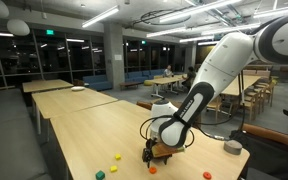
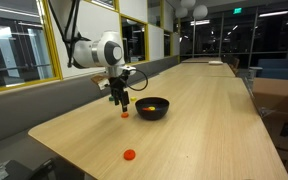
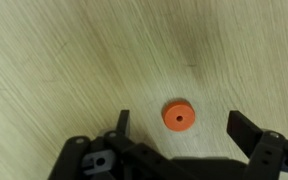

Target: Put some of the discs on the table into the bowl

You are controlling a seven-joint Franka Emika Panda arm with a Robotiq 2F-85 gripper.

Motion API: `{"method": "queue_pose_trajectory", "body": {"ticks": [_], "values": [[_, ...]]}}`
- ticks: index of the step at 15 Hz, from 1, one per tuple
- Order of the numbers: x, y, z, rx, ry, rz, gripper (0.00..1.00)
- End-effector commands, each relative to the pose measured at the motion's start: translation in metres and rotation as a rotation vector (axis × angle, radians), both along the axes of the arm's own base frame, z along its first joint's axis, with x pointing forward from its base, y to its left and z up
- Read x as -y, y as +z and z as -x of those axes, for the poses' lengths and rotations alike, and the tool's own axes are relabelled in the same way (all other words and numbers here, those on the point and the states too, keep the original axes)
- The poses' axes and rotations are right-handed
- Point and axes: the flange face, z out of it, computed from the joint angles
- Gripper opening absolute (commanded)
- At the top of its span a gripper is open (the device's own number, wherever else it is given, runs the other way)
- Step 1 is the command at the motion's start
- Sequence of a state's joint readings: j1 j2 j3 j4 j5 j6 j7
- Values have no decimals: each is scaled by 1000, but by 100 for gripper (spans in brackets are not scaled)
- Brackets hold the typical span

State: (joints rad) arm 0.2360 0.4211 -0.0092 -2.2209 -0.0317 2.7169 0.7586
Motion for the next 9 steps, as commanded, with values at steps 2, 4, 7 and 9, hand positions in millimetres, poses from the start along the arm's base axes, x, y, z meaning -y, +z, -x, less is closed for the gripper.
{"method": "queue_pose_trajectory", "body": {"ticks": [2, 4, 7, 9], "values": [[2, -15, -23, -12, 18, -38, 100], [1, -22, -28, -21, 24, -49, 100], [-3, -31, -33, -32, 36, -53, 100], [-6, -36, -35, -37, 43, -53, 100]]}}
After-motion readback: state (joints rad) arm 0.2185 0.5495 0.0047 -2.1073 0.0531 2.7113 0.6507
